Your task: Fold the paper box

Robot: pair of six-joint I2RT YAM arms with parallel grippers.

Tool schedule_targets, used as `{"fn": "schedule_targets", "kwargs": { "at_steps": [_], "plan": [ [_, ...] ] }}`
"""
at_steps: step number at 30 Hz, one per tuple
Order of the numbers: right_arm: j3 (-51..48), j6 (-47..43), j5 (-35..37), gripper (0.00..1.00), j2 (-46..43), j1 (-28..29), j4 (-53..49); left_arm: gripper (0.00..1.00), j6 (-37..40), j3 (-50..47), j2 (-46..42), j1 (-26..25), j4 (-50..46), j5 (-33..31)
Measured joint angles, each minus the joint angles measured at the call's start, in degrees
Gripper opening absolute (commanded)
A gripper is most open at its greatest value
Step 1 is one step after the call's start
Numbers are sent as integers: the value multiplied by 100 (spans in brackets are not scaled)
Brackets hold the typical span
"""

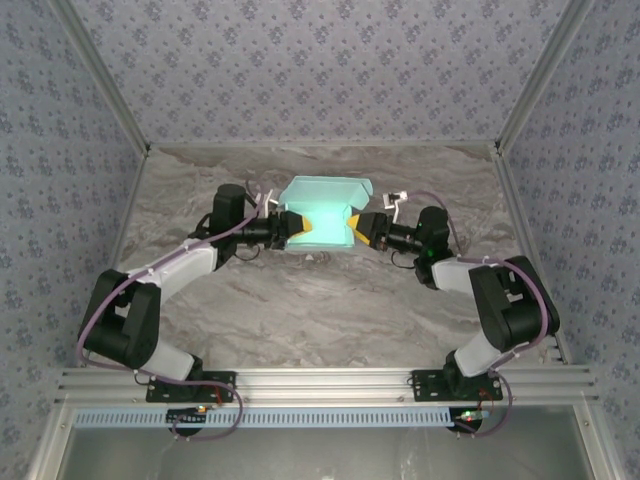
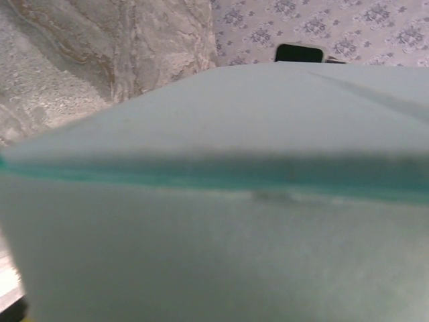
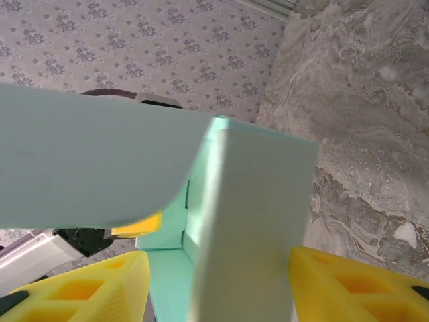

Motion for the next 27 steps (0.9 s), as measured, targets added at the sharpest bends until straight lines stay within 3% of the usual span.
{"fn": "schedule_targets", "kwargs": {
  "at_steps": [10, 27],
  "plan": [
    [-164, 444, 31, 65, 125, -4, 699, 40, -271, 168, 120, 0, 212, 164],
    [74, 874, 57, 55, 125, 240, 1014, 40, -575, 262, 280, 0, 758, 313]
  ]
}}
